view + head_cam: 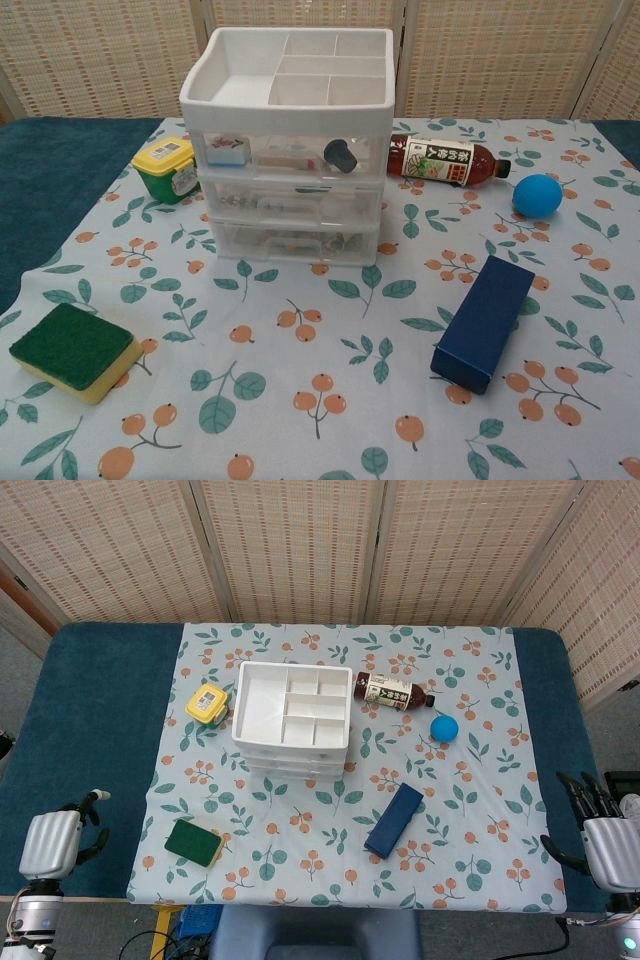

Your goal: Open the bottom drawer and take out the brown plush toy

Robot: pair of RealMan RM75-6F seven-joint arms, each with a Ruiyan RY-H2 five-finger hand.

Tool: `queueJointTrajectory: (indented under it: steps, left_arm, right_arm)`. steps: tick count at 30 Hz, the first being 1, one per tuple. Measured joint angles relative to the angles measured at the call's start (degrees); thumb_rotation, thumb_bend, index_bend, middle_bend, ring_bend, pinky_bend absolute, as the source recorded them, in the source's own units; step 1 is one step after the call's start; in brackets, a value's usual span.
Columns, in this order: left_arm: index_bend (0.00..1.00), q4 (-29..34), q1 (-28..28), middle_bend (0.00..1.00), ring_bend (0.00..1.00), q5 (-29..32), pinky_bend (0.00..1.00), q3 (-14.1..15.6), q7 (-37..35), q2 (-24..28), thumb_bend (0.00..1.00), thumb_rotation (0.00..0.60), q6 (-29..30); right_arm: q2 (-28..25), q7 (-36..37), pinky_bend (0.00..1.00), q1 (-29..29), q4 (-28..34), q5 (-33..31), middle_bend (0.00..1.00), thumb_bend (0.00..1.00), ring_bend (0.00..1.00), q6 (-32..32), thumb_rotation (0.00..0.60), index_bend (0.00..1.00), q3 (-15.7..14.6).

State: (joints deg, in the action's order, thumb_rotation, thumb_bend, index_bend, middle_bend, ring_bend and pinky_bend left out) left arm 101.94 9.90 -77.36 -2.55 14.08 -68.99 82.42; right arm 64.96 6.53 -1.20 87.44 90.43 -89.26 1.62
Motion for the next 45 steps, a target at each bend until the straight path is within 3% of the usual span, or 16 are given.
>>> queueJointTrajectory:
  steps: [5,10,18,26,31,45]
  left_arm:
    - [0.38,2.23,3.08,0.76,0.75,-2.17,0.99,-0.28,-10.56,0.1,0.32,0.6,-6.81]
    - [0.35,3.73,7.94,0.85,0.86,-4.11,1.0,-1.81,-17.79,-1.61,0.32,0.6,-12.92]
    - [0.2,4.85,14.1,1.0,1.0,-3.59,1.0,-4.09,-27.16,-5.27,0.38,0.6,-21.83]
    - [0.07,4.03,22.19,1.0,1.0,5.94,1.0,-7.45,-39.7,-10.86,0.45,0.6,-37.09]
    - [0.07,0.58,26.04,1.0,1.0,13.77,1.0,-9.9,-46.39,-16.2,0.48,0.6,-43.65]
    - [0.06,-8.13,31.77,1.0,1.0,32.17,1.0,-13.86,-49.45,-25.6,0.49,0.6,-48.52]
  right_arm:
    - [-0.2,0.56,0.15,-0.22,-0.16,0.28,0.13,0.26,0.07,-0.03,0.6,0.01,0.15]
    - [-0.76,1.29,0.15,-0.37,0.04,0.42,0.13,0.26,0.07,0.02,0.6,0.01,0.22]
    - [-1.83,1.41,0.15,-0.61,1.07,0.84,0.13,0.26,0.07,-0.22,0.6,0.01,0.43]
    - [-1.82,1.91,0.15,-0.86,0.85,0.49,0.13,0.26,0.07,0.44,0.6,0.01,0.41]
    - [-1.82,2.16,0.15,-1.11,0.66,0.13,0.13,0.26,0.07,0.97,0.6,0.01,0.53]
    - [-1.68,2.37,0.15,-1.66,0.57,-0.52,0.13,0.26,0.07,2.04,0.6,0.01,0.67]
